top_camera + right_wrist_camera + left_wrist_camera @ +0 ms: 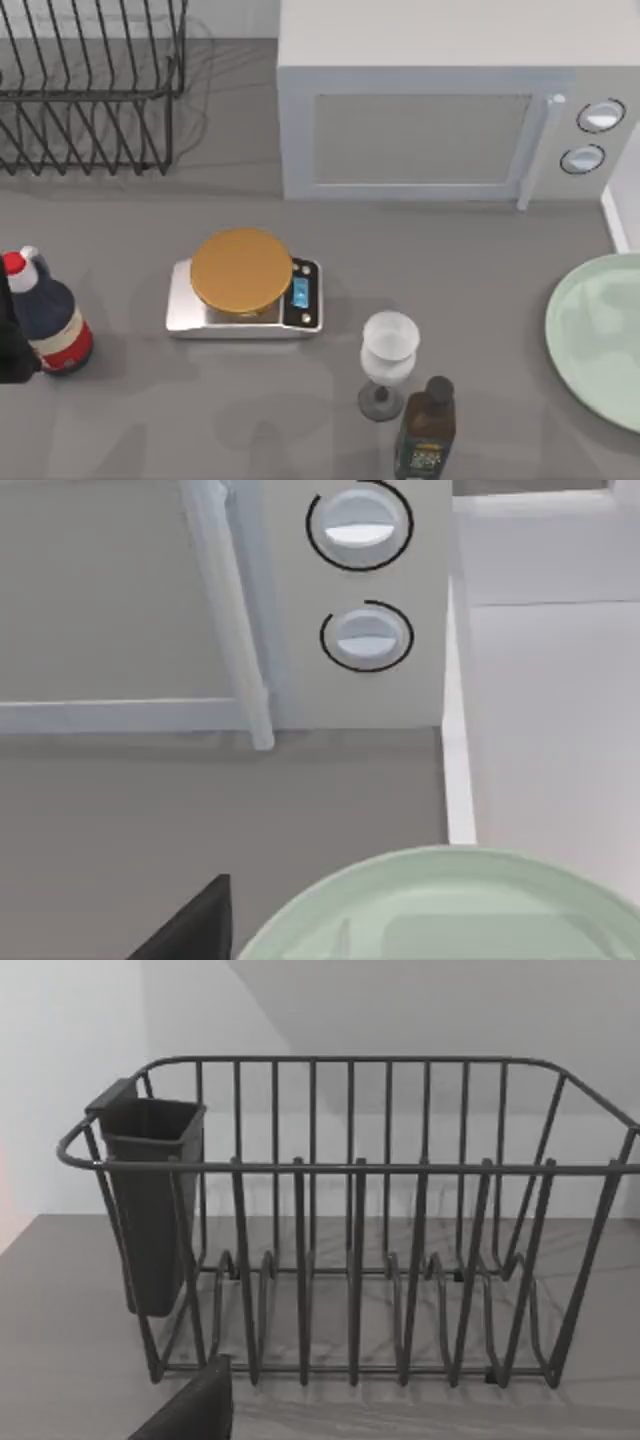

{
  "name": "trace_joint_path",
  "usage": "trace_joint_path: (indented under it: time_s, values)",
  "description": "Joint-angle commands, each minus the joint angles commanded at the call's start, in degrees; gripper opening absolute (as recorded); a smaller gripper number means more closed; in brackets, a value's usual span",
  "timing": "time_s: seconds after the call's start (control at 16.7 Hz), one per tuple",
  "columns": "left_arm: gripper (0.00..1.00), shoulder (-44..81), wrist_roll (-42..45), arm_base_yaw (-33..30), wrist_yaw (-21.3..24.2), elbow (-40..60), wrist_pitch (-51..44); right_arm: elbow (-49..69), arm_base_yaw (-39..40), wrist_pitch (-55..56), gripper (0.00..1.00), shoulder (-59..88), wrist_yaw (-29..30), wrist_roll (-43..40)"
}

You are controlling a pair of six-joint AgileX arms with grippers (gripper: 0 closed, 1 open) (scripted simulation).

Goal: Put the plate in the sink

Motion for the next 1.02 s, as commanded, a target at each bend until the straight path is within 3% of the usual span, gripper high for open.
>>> trace_joint_path:
  time_s: [0.66, 1.02]
  values:
    - [1.0, 0.0, 0.0, 0.0, 0.0, 0.0, 0.0, 40.26, 11.63, -34.73, 1.0, 58.6, 0.01, 12.04]
    - [1.0, 0.0, 0.0, 0.0, 0.0, 0.0, 0.0, 50.39, 14.55, -43.46, 1.0, 73.12, 0.01, 15.07]
